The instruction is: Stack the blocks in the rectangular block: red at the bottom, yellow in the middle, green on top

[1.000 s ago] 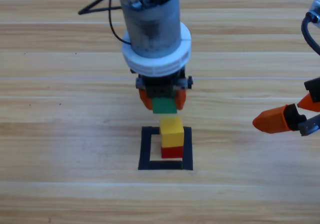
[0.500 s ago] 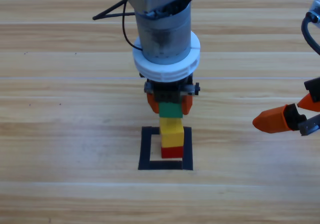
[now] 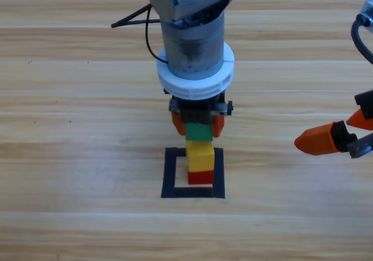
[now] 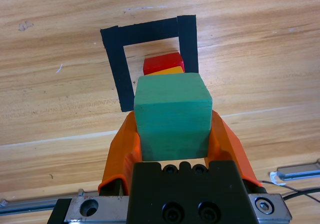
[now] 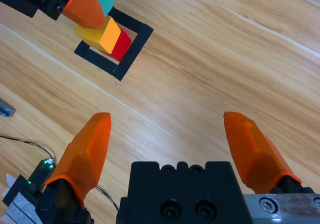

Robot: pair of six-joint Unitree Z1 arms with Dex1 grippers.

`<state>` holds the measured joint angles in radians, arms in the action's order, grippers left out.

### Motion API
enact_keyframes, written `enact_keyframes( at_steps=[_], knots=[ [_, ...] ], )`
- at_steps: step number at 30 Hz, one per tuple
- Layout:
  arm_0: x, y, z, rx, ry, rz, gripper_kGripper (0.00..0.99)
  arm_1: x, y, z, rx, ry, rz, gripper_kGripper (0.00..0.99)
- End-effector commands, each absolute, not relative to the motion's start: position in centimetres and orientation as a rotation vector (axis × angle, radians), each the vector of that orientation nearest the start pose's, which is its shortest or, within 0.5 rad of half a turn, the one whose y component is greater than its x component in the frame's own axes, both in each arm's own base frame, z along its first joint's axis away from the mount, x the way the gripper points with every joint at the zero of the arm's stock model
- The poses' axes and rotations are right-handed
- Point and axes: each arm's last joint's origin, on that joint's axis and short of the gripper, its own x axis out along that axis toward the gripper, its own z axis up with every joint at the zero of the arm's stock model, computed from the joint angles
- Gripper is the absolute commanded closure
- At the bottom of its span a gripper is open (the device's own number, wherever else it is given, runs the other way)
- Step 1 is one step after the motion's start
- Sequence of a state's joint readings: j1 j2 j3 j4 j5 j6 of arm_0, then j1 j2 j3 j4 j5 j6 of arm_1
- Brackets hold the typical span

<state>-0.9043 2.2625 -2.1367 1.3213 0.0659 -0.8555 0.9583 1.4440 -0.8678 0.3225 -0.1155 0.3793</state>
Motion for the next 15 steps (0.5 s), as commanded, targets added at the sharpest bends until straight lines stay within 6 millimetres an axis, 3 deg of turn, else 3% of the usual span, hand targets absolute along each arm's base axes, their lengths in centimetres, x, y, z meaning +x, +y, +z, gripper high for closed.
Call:
enact_keyframes(
  at_steps=[1, 15],
  knots=[
    [28.0, -36.5, 27.1, 0.037, 1.471, -0.057, 0.99, 14.7, 18.9, 28.3, -0.124, 0.92, 0.591, 0.001],
    [26.5, -37.1, 27.6, -0.013, 1.481, -0.034, 0.99, 14.7, 18.9, 28.3, -0.125, 0.922, 0.591, 0.001]
  ],
)
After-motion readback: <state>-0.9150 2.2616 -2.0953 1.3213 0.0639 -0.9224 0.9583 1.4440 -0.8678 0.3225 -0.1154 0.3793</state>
